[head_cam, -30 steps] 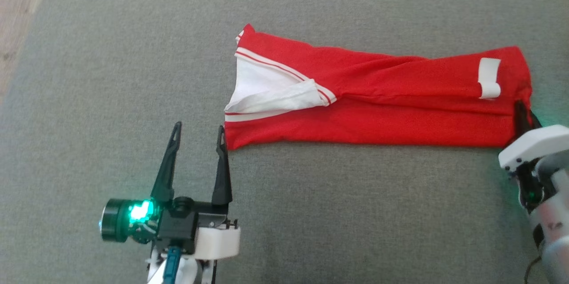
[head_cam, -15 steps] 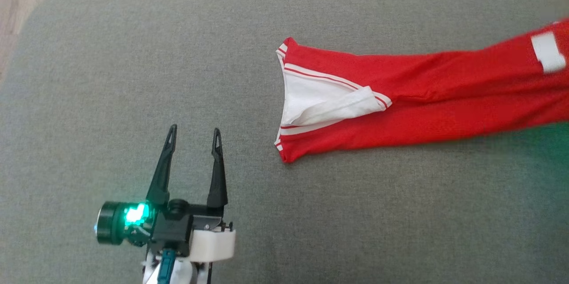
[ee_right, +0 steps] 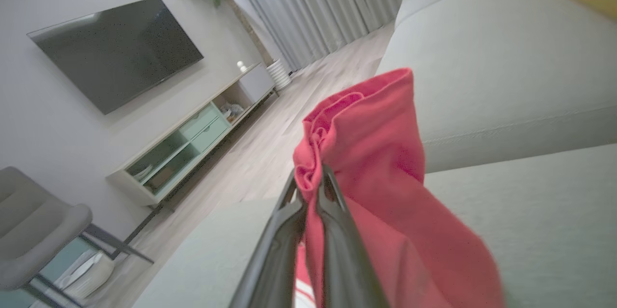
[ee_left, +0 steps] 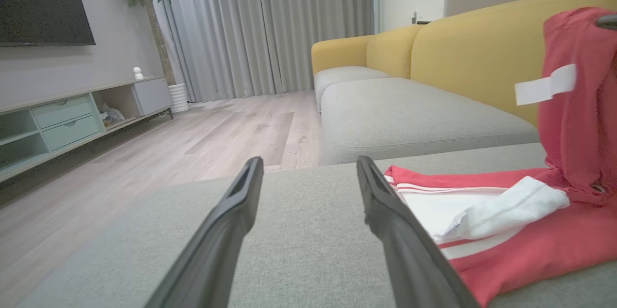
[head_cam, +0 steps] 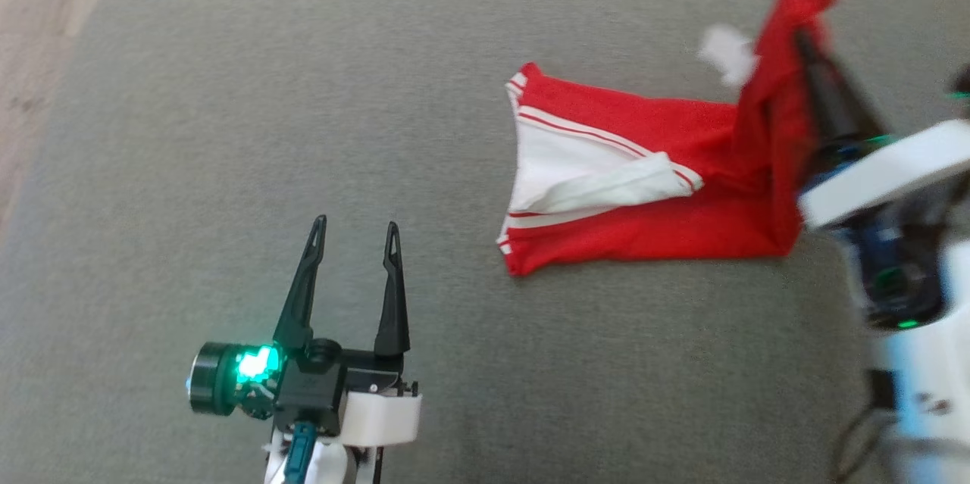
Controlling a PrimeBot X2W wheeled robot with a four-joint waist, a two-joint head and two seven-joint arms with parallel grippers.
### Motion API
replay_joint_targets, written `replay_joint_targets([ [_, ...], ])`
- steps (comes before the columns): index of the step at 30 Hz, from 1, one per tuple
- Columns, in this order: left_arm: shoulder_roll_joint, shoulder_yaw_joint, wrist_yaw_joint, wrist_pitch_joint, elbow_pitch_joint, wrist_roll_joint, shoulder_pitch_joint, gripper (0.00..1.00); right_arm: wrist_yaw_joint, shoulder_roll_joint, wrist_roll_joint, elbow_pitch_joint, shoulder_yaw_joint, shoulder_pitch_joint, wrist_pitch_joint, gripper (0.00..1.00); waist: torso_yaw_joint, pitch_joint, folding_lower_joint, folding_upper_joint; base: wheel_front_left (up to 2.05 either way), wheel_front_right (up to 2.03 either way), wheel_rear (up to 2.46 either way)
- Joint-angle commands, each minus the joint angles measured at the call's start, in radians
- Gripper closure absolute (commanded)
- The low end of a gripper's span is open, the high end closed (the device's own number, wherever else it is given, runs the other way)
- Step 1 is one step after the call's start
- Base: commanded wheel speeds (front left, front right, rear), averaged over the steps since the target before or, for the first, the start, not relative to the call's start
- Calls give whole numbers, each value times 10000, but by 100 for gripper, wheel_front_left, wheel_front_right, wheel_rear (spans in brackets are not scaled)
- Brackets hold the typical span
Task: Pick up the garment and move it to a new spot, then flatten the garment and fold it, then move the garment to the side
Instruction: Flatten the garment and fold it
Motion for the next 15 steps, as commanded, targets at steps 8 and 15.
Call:
replay_joint_targets([
  [8,-210,279,-217,-49,-210,36,-284,0,-7,1459,-1324,-178,786,262,678,100,991,100,0,-1,0,0,0],
  [15,-288,137,-356,-49,-146,12,-348,0,-7,1510,-326,1852,1888,-118,-753,100,1622,175,0,-1,0,0,0],
])
